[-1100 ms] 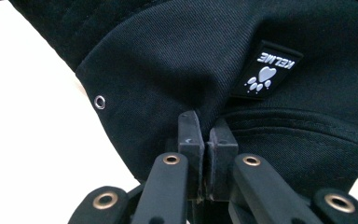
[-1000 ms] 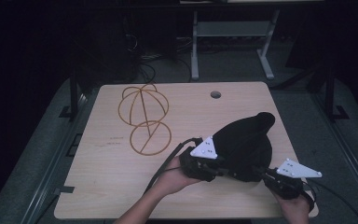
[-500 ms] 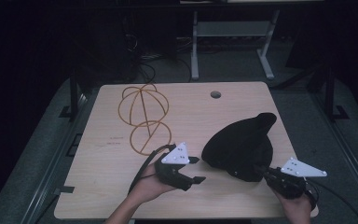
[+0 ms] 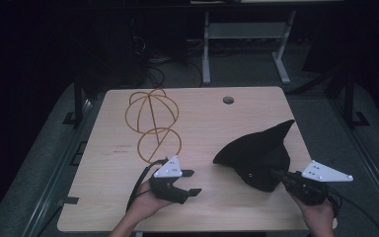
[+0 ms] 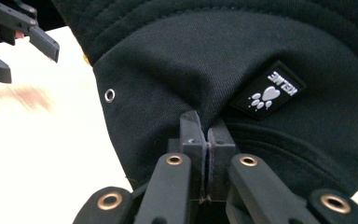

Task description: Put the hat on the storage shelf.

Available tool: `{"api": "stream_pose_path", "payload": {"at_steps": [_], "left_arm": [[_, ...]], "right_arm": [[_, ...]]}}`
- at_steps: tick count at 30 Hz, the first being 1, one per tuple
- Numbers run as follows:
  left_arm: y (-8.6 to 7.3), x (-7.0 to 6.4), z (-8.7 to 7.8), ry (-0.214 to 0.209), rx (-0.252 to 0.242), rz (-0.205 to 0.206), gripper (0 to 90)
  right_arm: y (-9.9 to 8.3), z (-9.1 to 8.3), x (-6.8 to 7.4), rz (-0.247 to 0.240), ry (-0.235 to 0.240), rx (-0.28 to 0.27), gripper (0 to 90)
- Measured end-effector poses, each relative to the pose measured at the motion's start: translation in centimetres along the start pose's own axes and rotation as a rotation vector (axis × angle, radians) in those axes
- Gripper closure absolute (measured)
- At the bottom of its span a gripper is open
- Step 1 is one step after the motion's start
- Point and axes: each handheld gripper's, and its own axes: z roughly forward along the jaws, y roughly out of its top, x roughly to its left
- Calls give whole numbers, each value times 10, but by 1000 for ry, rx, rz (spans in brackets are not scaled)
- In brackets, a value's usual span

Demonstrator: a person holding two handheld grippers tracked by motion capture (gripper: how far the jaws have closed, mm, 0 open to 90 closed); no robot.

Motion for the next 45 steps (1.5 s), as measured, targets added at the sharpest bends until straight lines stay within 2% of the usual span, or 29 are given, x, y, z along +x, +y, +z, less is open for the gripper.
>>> {"api": "stream_pose_path", "payload": {"at_steps": [6, 10, 11, 19, 31, 45], "left_arm": [[-10, 4, -1, 22, 13, -14, 357], [-12, 6, -1, 34, 3, -26, 357], [-13, 6, -1, 39, -5, -28, 357], [-18, 8, 1, 59, 6, -32, 338], [-20, 9, 1, 77, 7, -34, 294], [-21, 7, 5, 74, 5, -21, 284]], "right_arm": [[16, -11, -3, -16, -5, -28, 881], [25, -15, -2, -27, -6, -22, 881], [32, -16, -2, -45, -6, -19, 881], [52, -14, -1, -96, 3, -16, 881], [78, -13, -1, -147, 21, -32, 881], [105, -7, 2, -165, 60, -50, 881]]}}
